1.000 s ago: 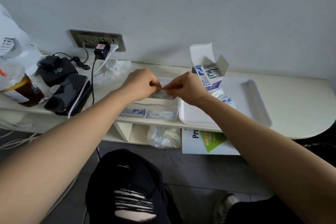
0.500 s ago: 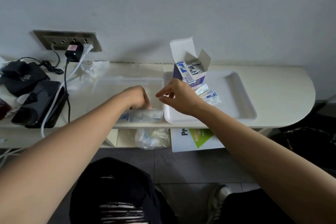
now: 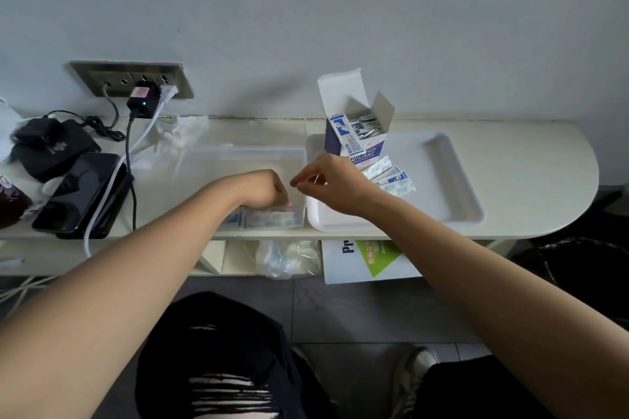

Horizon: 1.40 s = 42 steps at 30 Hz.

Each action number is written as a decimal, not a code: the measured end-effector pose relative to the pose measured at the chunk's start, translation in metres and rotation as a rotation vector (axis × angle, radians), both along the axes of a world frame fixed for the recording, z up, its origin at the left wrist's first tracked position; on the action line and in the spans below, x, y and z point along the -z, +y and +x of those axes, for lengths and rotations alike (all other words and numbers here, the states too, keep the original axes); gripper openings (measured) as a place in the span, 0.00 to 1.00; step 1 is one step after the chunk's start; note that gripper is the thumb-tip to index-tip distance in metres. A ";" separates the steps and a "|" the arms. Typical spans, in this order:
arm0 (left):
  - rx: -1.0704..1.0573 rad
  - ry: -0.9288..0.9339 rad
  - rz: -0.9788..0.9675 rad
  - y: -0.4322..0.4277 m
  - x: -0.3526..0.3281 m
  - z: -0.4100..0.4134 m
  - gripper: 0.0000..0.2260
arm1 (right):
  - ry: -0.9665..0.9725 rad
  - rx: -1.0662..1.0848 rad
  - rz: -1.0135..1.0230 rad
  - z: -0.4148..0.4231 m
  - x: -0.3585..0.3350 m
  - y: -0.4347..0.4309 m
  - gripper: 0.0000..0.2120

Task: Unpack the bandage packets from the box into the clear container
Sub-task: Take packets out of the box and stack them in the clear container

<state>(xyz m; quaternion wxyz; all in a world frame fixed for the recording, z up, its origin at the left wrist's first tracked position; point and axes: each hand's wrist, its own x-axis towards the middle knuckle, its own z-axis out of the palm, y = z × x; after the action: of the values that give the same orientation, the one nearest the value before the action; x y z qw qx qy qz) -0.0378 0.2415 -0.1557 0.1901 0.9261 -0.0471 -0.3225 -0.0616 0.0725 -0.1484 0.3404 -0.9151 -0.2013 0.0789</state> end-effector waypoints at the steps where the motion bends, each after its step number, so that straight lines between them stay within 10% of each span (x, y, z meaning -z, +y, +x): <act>1: 0.018 0.019 -0.007 0.001 -0.001 -0.001 0.13 | 0.005 -0.010 -0.002 0.000 0.001 0.000 0.09; 5: -0.052 -0.032 -0.125 0.004 -0.009 -0.002 0.12 | 0.006 0.008 0.050 0.001 0.002 -0.005 0.11; 13: -0.187 -0.891 -0.346 -0.051 -0.041 -0.020 0.06 | -0.066 0.355 0.032 0.006 0.021 -0.091 0.09; 29: 0.174 -0.489 0.004 -0.137 0.037 -0.021 0.13 | -0.102 0.224 -0.389 0.012 0.060 -0.138 0.16; 42: 0.100 -0.732 -0.141 -0.129 -0.001 -0.016 0.05 | -0.018 0.188 0.215 0.009 0.020 -0.135 0.02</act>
<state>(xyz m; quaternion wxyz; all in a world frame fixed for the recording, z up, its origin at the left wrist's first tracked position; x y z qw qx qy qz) -0.0540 0.1129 -0.1546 0.2078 0.9613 -0.1793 0.0251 -0.0528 -0.0626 -0.1686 0.4406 -0.8889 -0.1248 0.0165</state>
